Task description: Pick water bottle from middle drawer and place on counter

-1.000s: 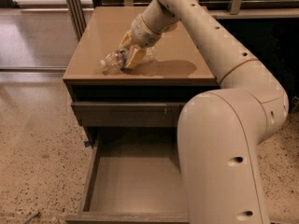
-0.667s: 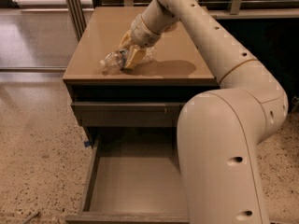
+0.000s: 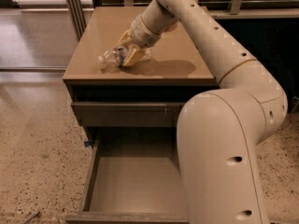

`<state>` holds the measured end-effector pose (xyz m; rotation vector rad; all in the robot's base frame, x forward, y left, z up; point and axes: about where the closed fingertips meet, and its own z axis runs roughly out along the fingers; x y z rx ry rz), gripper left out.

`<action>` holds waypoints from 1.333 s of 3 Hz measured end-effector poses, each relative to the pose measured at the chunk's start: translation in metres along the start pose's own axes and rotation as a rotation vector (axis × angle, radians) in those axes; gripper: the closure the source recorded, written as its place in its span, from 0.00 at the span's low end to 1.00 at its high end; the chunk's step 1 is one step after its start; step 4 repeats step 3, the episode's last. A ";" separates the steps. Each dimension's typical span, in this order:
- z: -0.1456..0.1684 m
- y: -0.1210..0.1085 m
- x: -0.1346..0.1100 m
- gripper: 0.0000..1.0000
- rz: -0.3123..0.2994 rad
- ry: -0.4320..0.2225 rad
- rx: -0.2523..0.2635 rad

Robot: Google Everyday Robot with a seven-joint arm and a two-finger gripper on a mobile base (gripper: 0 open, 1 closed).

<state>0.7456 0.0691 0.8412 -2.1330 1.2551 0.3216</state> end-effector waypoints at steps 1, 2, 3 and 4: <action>0.000 0.000 0.000 0.03 0.000 0.000 0.000; 0.000 0.000 0.000 0.00 0.000 0.000 0.000; 0.000 0.000 0.000 0.00 0.000 0.000 0.000; 0.000 0.000 0.000 0.00 0.000 0.000 0.000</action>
Offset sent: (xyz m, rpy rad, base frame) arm 0.0000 0.0000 0.0000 0.0000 0.0000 0.0000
